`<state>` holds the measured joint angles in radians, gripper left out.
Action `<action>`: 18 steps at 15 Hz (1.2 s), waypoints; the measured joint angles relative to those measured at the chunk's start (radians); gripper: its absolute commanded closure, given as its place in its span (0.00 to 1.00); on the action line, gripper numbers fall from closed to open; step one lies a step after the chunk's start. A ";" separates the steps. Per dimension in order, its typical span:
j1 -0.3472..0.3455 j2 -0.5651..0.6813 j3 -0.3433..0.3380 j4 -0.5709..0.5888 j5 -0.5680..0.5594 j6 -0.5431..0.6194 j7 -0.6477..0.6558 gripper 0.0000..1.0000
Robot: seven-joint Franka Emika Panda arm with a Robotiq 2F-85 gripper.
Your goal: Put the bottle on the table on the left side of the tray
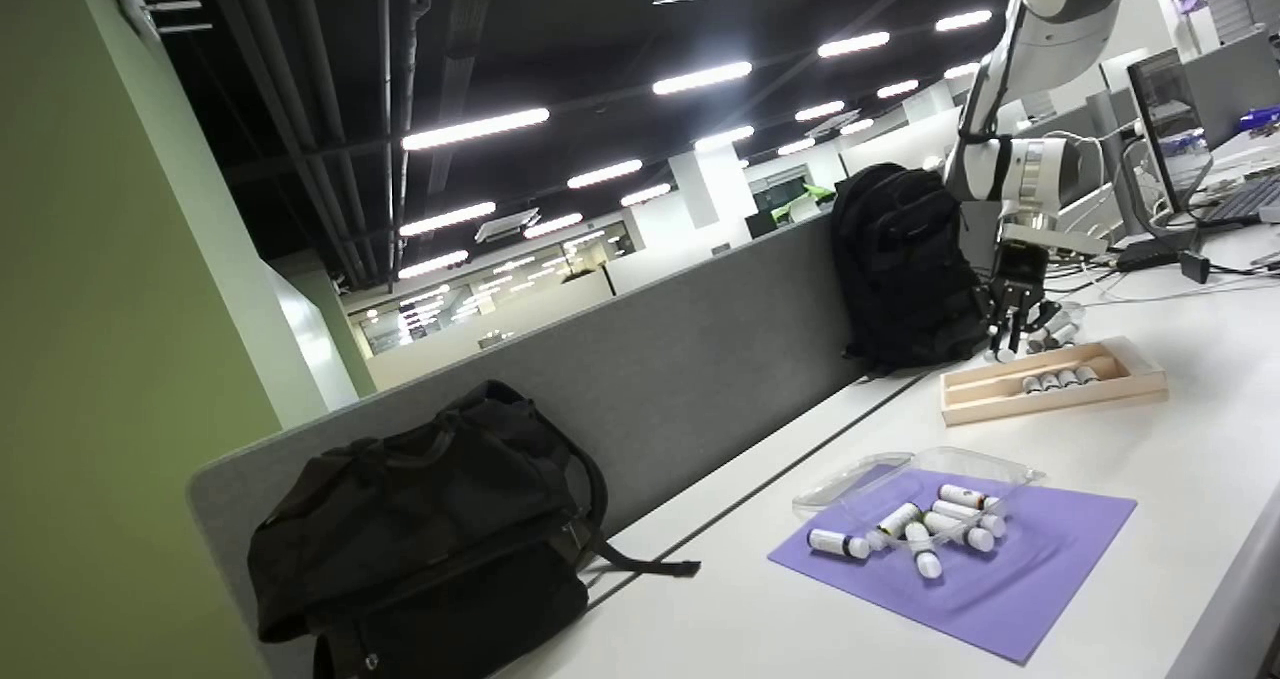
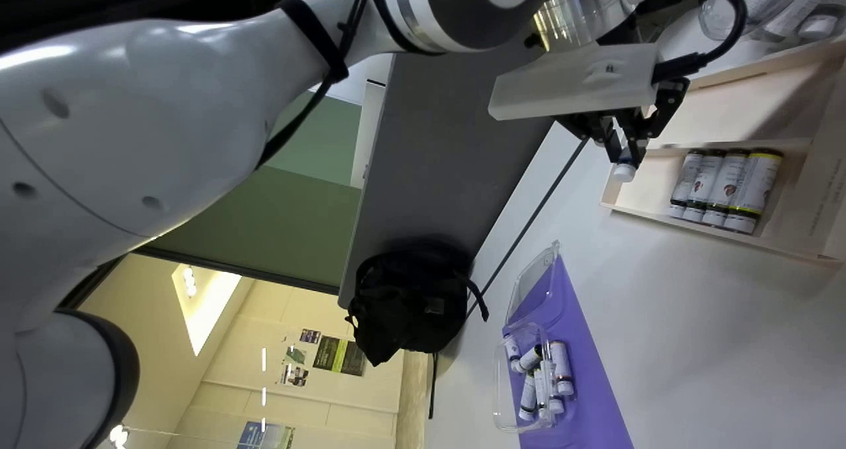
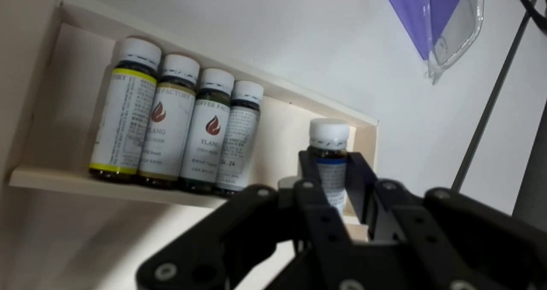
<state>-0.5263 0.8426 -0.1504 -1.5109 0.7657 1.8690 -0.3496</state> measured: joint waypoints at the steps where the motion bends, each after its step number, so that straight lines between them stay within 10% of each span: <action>1: 0.005 0.006 0.002 0.000 -0.001 0.000 0.002 0.94; 15: 0.030 0.055 0.011 0.005 0.001 0.038 0.043 0.94; 16: 0.029 0.056 0.011 0.005 0.001 0.043 0.046 0.53; 18: 0.029 0.059 0.011 0.007 0.000 0.053 0.055 0.45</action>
<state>-0.4969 0.9020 -0.1390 -1.5040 0.7661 1.9218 -0.2950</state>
